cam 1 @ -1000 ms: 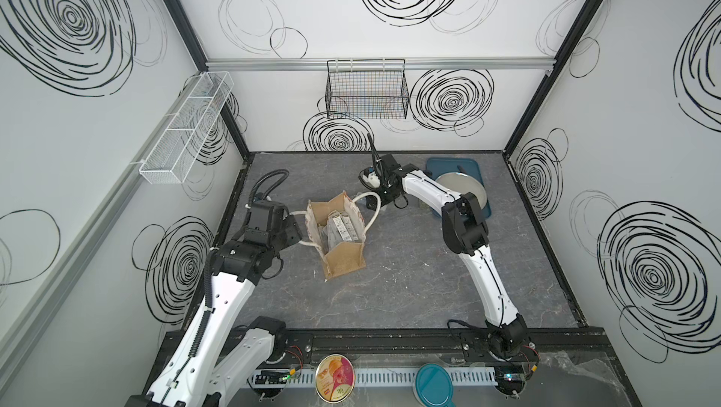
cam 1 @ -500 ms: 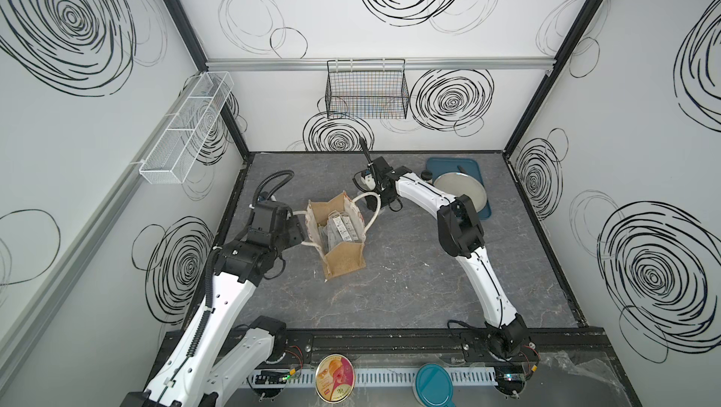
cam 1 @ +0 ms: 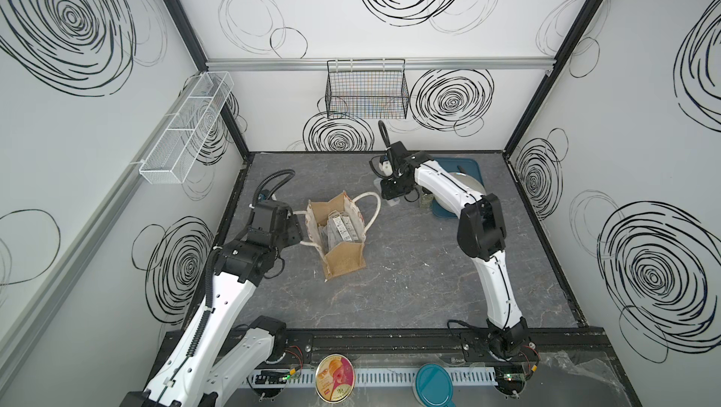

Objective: Put the compass set into the canvas bag
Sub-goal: Pick up the compass set at the center of the board, then place the compass set in the canvas bag.

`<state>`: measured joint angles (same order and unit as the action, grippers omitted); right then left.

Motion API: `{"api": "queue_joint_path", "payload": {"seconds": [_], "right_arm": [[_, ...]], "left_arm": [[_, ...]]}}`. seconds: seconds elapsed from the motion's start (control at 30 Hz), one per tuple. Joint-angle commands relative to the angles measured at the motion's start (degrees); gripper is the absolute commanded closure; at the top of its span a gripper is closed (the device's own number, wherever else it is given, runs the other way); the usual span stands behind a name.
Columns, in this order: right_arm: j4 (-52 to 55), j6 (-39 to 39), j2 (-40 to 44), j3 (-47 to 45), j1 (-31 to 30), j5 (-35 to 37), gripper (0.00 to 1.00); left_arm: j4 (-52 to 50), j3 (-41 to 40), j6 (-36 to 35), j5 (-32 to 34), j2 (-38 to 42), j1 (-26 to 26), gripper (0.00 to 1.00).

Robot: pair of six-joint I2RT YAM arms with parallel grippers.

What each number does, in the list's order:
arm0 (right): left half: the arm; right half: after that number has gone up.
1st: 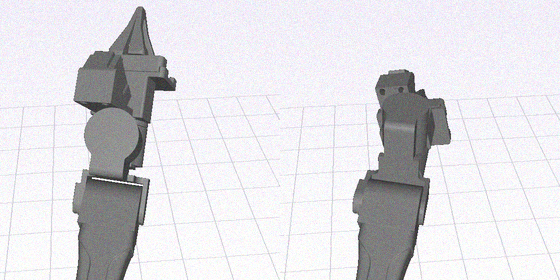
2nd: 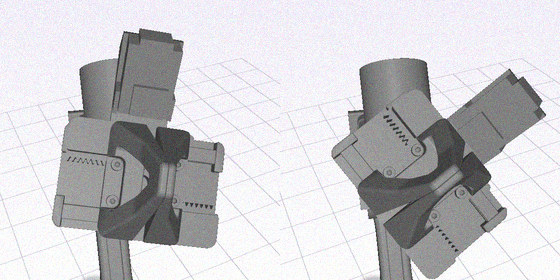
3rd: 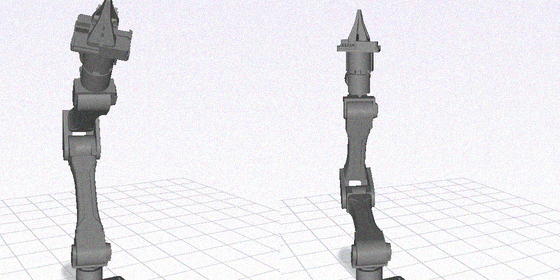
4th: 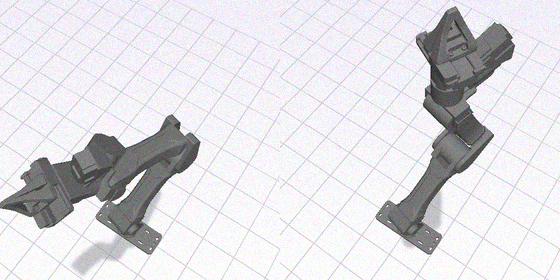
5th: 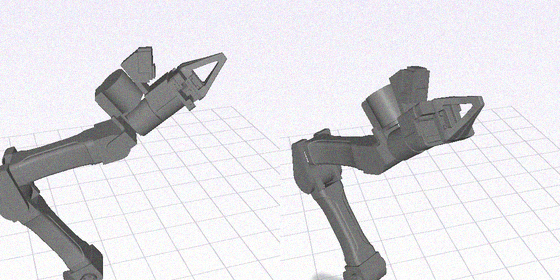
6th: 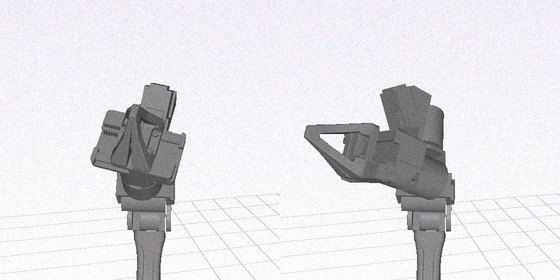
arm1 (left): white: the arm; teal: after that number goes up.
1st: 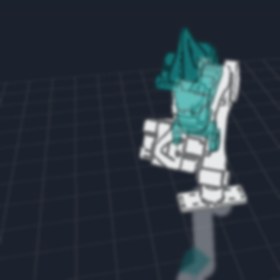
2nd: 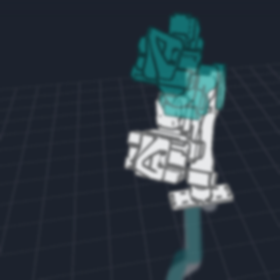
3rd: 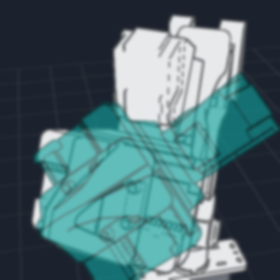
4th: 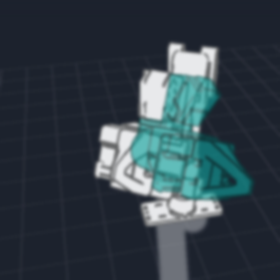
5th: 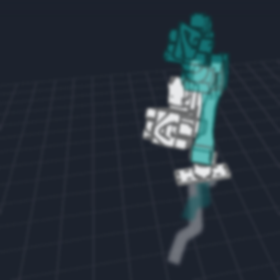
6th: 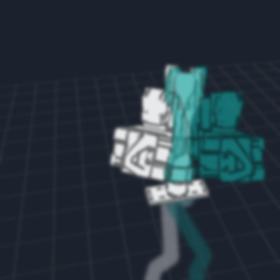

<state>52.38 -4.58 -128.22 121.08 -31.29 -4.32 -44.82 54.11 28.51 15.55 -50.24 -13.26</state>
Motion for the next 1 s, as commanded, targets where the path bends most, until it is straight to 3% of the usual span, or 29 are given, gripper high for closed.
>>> {"api": "queue_joint_path", "payload": {"seconds": [0.0, 0.3, 0.53, 0.97], "right_arm": [[4.48, -0.78, 7.3, 2.59, -1.13, 0.5, 0.6], [2.47, -1.66, 12.39, 6.21, -13.51, 6.75, 0.59], [1.86, -4.12, 7.26, 10.3, -24.62, 7.86, 0.59], [2.06, -10.4, -3.29, 10.2, -27.04, 3.36, 0.58]], "left_arm": [[2.41, 1.62, -1.71, 1.52, -0.4, 1.14, 0.29], [6.9, -1.06, -0.12, -8.14, 1.74, 9.74, 0.25], [7.72, -1.98, -1.59, -11.72, 1.81, 9.99, 0.25], [9.42, -5.06, -0.91, -13.96, 3.91, 10.0, 0.27]]}}
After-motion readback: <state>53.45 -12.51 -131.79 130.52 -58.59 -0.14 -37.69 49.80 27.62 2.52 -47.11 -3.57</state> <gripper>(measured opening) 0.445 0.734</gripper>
